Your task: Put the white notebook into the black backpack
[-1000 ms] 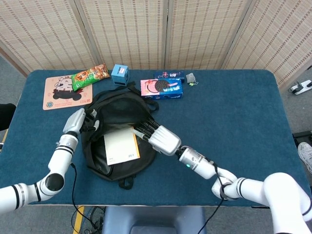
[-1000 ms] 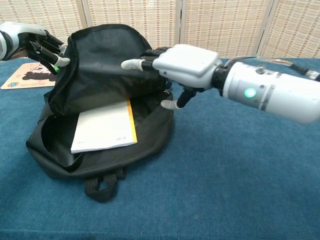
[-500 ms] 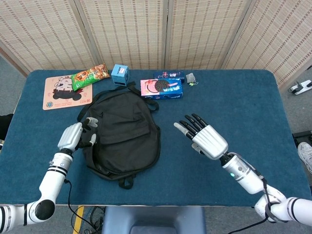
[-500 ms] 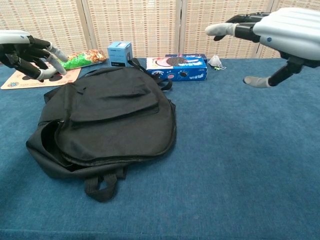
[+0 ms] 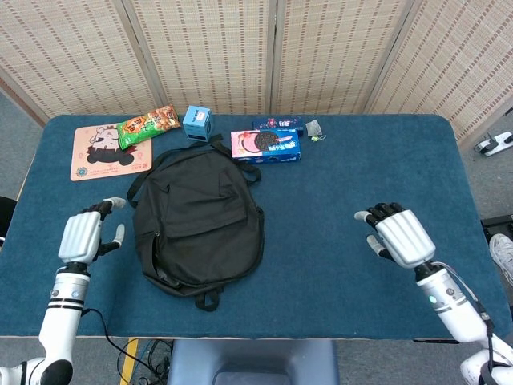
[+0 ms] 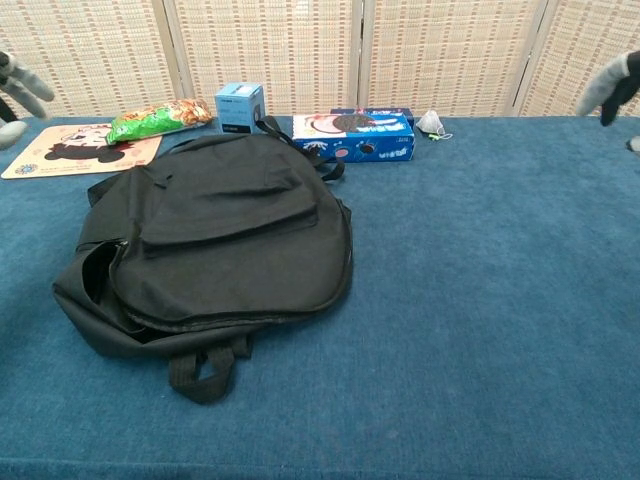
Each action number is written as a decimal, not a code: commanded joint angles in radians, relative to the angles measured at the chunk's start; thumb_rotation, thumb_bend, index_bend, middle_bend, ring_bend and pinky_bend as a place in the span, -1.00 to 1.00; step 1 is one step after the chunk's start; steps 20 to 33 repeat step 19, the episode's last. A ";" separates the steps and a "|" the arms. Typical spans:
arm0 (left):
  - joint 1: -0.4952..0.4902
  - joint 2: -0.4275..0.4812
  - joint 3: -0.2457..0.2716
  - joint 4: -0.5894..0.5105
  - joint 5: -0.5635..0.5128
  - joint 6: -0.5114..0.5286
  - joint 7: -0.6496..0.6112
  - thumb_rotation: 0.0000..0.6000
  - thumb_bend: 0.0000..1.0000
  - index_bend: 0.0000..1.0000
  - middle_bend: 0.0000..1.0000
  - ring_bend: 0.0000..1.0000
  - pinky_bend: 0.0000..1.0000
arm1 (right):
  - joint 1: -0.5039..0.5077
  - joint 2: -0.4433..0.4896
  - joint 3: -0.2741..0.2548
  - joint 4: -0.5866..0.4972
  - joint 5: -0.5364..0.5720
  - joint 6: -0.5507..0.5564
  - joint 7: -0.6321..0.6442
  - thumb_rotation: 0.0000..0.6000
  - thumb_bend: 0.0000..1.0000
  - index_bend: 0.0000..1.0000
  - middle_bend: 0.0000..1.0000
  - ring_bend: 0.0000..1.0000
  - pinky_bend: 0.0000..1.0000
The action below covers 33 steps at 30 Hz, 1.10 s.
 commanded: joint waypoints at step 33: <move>0.319 0.012 0.167 -0.080 0.248 0.349 0.244 1.00 -0.38 -0.79 -0.91 -0.92 -0.89 | -0.254 0.094 -0.022 -0.088 0.104 0.097 0.049 1.00 -0.22 -0.57 -0.46 -0.57 -0.39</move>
